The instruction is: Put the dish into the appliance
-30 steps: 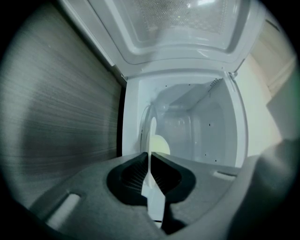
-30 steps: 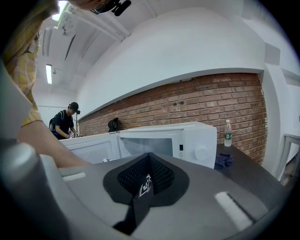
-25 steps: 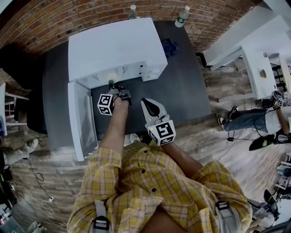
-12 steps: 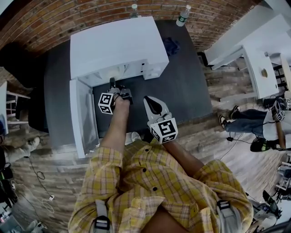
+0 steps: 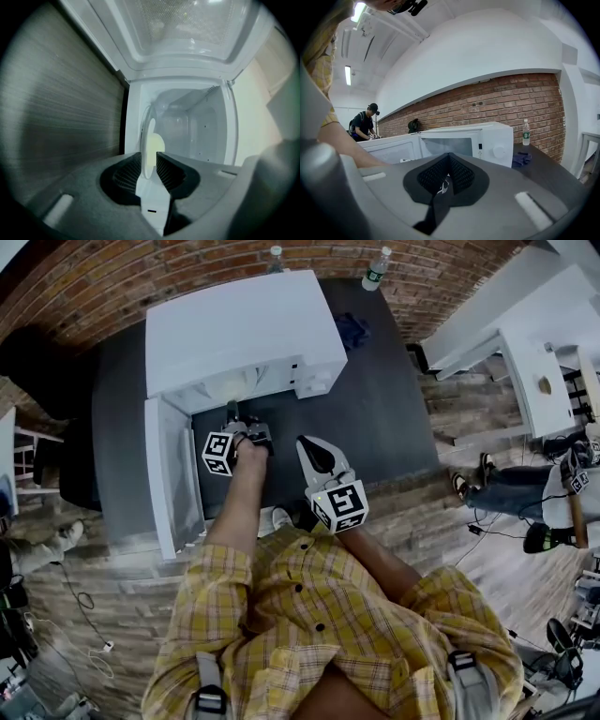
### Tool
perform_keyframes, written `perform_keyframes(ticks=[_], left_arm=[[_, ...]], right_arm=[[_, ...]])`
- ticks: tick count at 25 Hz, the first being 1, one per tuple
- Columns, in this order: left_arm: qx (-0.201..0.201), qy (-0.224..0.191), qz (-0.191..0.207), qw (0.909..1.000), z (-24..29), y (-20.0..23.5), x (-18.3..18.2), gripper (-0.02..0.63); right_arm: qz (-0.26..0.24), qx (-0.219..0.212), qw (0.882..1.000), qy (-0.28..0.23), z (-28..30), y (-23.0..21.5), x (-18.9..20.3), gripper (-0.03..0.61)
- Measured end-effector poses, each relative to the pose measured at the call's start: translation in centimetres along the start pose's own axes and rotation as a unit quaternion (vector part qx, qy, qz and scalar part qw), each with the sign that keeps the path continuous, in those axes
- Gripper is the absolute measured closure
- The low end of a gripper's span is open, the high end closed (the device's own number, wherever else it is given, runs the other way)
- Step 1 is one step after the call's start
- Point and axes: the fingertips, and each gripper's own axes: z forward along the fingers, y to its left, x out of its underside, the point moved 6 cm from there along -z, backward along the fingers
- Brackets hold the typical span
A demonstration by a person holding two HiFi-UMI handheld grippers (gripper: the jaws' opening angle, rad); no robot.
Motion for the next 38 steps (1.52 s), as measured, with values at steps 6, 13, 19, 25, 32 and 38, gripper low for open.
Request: perform_keyframes(ticks=[6,13,19,25,32,38], left_arm=[[0.007,0.010,0.007,0.9999,-1.5,-0.6,-0.2,0.524],[0.030,0.053,0.010,0.9981,-3.6,-2.0,0.9,0.614],[0.034,0.087,0.052,0.9943,-5.7,-3.1,1.1,0.614],[0.055,0.116,0.102,0.9864,-8.5,-5.1,1.3,0.614],[0.077,0.153,0.176,0.9694,-11.4,-7.4,2.7,0.615],[0.104,0.184,0.288,0.9341,-14.1,-10.0,4.0,0.615]], right_arm=[[0.000,0.002,1.000,-0.003,-0.4,0.6,0.0,0.577],[0.004,0.008,1.000,-0.010,-0.9,0.9,-0.1,0.577],[0.004,0.009,1.000,-0.013,-1.3,1.1,0.0,0.577],[0.002,0.022,1.000,-0.002,-1.8,1.2,0.0,0.577],[0.009,0.023,1.000,-0.004,-2.2,1.3,-0.1,0.577],[0.019,0.021,1.000,-0.009,-2.3,1.8,-0.1,0.577]])
